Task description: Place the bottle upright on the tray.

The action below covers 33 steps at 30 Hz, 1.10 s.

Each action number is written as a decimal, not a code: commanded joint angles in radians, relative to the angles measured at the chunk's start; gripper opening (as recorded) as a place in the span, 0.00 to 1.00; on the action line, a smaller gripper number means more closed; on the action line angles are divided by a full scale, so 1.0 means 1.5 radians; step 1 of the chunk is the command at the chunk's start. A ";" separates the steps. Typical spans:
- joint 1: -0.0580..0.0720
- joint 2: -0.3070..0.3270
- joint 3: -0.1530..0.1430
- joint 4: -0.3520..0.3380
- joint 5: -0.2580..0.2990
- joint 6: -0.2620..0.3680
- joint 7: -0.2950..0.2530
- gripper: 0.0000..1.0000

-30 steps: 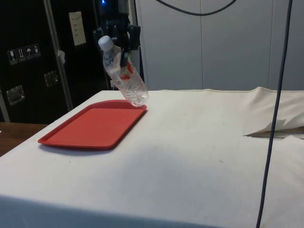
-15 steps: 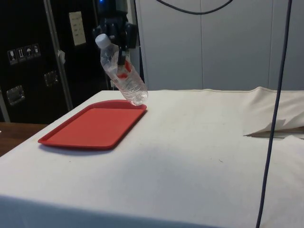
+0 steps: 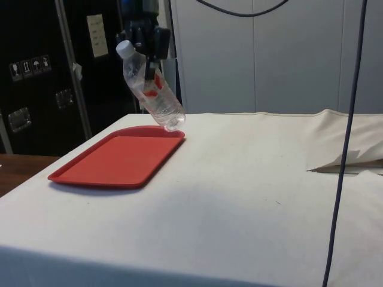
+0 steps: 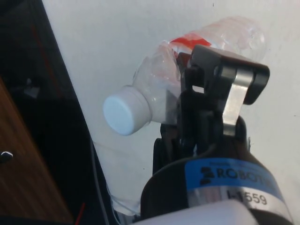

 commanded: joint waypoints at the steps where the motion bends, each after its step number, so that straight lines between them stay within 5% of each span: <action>1: 0.000 0.003 -0.001 0.004 0.002 0.004 0.007 0.00; 33: -0.001 0.005 -0.005 0.021 0.012 0.009 0.102 0.00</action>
